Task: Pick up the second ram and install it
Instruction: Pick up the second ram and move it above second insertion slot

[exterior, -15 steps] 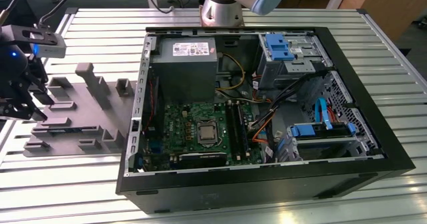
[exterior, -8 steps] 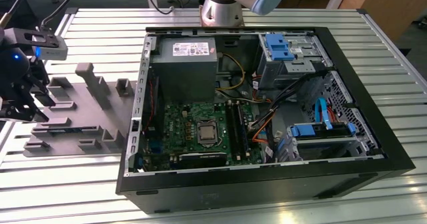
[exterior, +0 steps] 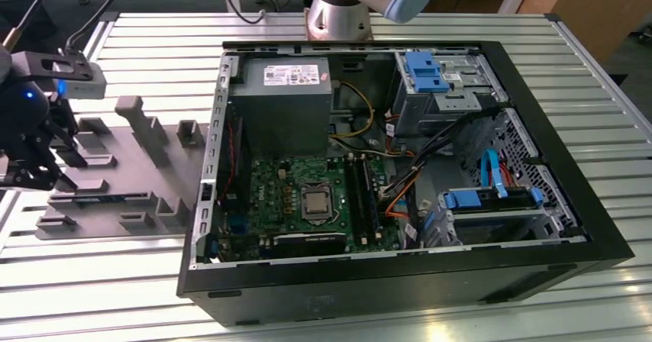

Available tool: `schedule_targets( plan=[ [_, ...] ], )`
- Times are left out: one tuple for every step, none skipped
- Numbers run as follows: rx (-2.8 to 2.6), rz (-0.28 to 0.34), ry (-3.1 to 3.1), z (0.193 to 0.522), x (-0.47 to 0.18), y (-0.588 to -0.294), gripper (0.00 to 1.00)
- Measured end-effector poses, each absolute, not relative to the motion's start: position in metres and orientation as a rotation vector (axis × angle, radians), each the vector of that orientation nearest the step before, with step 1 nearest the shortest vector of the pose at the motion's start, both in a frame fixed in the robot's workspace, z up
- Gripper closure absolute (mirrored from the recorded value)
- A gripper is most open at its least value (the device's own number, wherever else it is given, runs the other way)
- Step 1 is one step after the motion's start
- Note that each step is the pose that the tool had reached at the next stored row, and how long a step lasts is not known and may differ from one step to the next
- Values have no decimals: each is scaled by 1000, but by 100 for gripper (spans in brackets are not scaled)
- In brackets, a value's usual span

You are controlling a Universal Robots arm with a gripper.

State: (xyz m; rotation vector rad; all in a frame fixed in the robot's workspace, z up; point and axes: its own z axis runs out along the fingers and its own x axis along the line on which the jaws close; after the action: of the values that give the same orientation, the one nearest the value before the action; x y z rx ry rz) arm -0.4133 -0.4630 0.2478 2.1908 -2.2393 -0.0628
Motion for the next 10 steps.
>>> schedule_targets(
  plan=[
    [2191, -63, -2239, 246, -413, -463, 55],
    [2191, -63, -2239, 244, -413, -464, 55],
    [2191, -63, -2239, 243, -413, -464, 55],
    [2191, -63, -2239, 241, -413, -464, 55],
    [2191, -63, -2239, 239, -413, -465, 55],
    [2191, -63, -2239, 239, -413, -465, 55],
    [2191, -63, -2239, 239, -413, -465, 55],
    [2191, -63, -2239, 239, -413, -465, 55],
    [2191, -63, -2239, 239, -413, -465, 55],
    [2191, -63, -2239, 239, -413, -465, 55]
  ],
)
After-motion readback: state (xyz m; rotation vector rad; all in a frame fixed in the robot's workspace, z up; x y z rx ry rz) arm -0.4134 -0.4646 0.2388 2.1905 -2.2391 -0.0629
